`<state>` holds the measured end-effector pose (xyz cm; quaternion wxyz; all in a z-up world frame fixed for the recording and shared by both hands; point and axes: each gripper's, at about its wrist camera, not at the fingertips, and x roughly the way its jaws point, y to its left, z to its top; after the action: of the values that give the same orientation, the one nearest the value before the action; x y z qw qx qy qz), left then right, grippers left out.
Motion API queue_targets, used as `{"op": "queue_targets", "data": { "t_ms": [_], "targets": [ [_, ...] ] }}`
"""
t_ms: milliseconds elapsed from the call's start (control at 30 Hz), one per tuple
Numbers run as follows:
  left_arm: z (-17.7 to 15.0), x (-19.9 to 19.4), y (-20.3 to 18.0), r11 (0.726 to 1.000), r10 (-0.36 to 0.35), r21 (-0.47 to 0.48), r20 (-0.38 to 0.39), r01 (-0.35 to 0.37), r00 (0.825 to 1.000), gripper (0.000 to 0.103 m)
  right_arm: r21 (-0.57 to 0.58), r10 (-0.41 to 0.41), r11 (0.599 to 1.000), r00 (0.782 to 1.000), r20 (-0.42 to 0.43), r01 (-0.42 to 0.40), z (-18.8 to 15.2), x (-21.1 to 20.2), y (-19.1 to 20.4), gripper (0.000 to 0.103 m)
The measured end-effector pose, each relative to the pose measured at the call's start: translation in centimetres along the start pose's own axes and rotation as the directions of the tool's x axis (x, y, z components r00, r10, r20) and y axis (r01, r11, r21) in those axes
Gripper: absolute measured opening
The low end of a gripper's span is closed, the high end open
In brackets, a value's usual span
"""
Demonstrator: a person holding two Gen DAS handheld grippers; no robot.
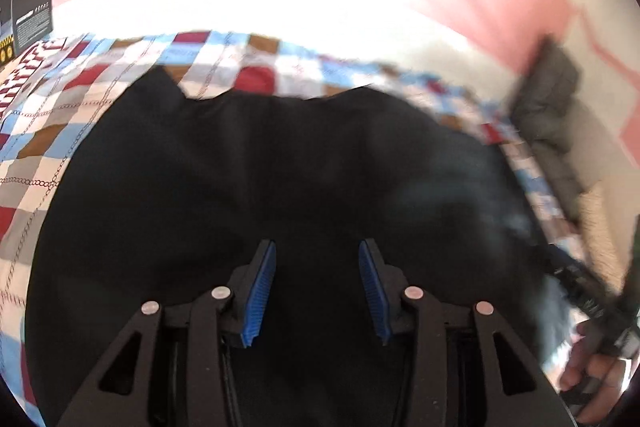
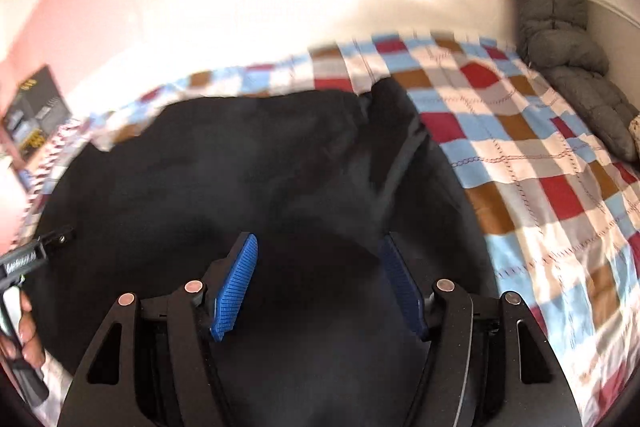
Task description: Fold large clothes
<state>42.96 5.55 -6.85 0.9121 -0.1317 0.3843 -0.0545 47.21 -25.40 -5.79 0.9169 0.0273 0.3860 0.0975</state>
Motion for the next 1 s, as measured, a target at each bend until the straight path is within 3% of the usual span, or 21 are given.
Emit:
{"op": "queue_targets", "data": {
  "t_ms": [133,200,333,467,567,667,767,867,1000],
  "targets": [
    [-3.8,-1.2,-3.8,0.990,-0.079,0.113,-0.003,0.079,0.997,0.045,-0.034,0.045,0.998,0.999,-0.004,-0.045,-3.9,-1.9,0.5,0.064],
    [-4.8,0.0,-4.6,0.989,-0.048,0.138,-0.005,0.049,0.999,0.047,-0.052,0.030,0.998,0.999,-0.019,-0.031,-4.9,-0.9,0.4,0.064],
    [-3.5,2.7,-3.6,0.997,-0.051,0.056,-0.052,0.054,0.997,0.048,-0.093,-0.019,0.996,0.999,-0.039,0.015,-4.8,1.6,0.3,0.067],
    [-3.5,4.4,-4.9,0.989,0.037,0.142,-0.050,-0.030,0.998,0.048,-0.090,-0.037,0.995,0.998,-0.052,0.032,-4.6,3.2,0.2,0.072],
    [-3.4,4.8,-4.8,0.992,0.046,0.122,-0.058,-0.039,0.997,0.048,-0.086,-0.056,0.995,0.993,-0.107,0.047,-3.6,3.3,0.4,0.073],
    [-2.8,4.0,-5.0,0.992,0.053,0.119,-0.083,-0.043,0.995,0.047,-0.103,-0.089,0.992,0.986,-0.144,0.074,-2.5,1.9,0.6,0.073],
    [-2.4,1.1,-4.7,0.996,0.016,0.085,-0.080,-0.009,0.997,0.042,-0.106,-0.060,0.993,0.996,-0.059,0.054,-2.7,-2.0,1.3,0.073],
    [-3.6,-2.2,-4.0,0.995,0.002,0.100,-0.024,0.001,1.000,0.042,-0.100,-0.036,0.994,0.999,-0.028,0.033,-4.2,-4.2,1.8,0.073],
    [-5.9,-1.2,-2.1,0.995,0.009,0.104,-0.062,-0.003,0.998,0.041,-0.125,-0.033,0.992,0.994,-0.101,0.021,-7.4,-2.0,2.2,0.075]
  ]
}}
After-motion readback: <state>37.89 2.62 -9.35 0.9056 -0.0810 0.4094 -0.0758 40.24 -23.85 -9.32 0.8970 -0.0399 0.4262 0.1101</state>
